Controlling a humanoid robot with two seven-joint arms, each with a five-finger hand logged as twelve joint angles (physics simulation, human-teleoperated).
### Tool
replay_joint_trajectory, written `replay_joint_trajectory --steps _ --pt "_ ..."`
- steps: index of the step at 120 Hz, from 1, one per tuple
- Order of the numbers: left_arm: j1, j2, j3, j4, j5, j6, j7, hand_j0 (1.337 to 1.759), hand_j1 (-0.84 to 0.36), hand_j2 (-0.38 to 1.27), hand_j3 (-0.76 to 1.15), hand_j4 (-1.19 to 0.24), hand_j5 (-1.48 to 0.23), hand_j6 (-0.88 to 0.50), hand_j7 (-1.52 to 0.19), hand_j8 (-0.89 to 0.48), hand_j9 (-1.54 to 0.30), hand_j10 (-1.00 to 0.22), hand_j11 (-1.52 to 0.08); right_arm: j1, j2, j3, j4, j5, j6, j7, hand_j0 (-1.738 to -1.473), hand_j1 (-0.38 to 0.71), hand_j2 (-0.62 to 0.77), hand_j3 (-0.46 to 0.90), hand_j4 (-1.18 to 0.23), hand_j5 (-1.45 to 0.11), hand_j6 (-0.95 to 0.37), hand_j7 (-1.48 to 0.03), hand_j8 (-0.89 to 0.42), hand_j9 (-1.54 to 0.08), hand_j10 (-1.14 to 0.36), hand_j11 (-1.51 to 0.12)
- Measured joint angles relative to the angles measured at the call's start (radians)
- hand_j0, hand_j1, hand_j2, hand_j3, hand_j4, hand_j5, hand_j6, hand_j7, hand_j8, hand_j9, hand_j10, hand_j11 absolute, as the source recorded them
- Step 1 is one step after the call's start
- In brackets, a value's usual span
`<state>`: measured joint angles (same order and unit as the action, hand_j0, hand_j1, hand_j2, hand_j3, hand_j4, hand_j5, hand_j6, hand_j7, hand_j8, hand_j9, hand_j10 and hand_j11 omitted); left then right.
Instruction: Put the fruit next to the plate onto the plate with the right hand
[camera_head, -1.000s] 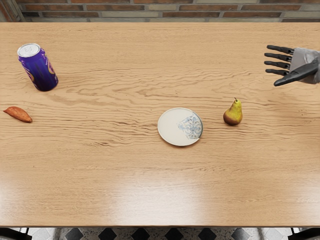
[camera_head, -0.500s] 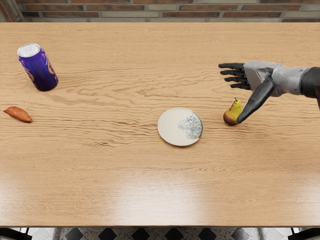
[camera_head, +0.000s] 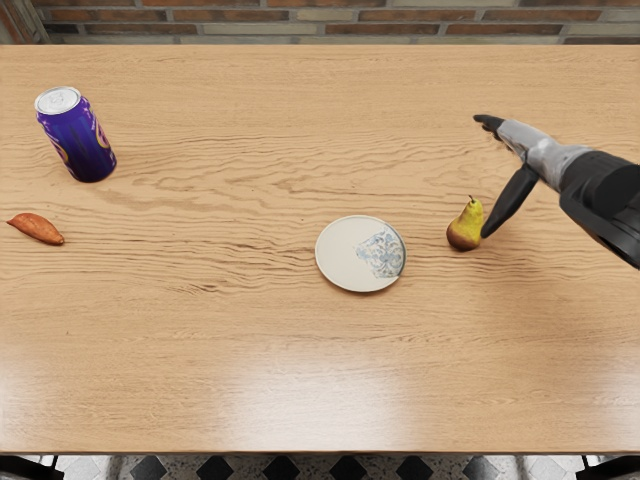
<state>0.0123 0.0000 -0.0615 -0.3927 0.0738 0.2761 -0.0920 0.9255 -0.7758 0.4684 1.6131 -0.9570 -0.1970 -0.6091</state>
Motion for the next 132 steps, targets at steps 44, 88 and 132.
replay_joint_trajectory --steps 44,88,132 --pt "0.0 0.0 0.0 0.0 0.0 0.0 0.0 1.658 0.35 0.0 0.0 0.0 0.0 0.0 0.0 0.0 0.0 0.0 0.0 -0.032 0.193 -0.015 -0.182 -0.073 -0.096 -0.002 -1.658 -0.35 0.0 0.0 0.0 0.0 0.0 0.0 0.0 0.0 0.0 0.0" --pt "0.0 0.0 0.0 0.0 0.0 0.0 0.0 1.658 0.35 0.0 0.0 0.0 0.0 0.0 0.0 0.0 0.0 0.0 0.0 -0.082 0.214 -0.014 -0.231 -0.072 -0.157 -0.002 -1.658 -0.34 0.0 0.0 -0.01 -0.01 -0.01 -0.01 -0.01 -0.01 -0.01 -0.01" --pt "0.0 0.0 0.0 0.0 0.0 0.0 0.0 1.658 0.35 0.0 0.0 0.0 0.0 0.0 0.0 0.0 0.0 0.0 0.0 -0.12 0.242 -0.015 -0.24 -0.08 -0.229 -0.002 -1.658 -0.27 -0.01 0.0 -0.07 -0.09 -0.07 -0.09 -0.07 -0.09 -0.07 -0.09"
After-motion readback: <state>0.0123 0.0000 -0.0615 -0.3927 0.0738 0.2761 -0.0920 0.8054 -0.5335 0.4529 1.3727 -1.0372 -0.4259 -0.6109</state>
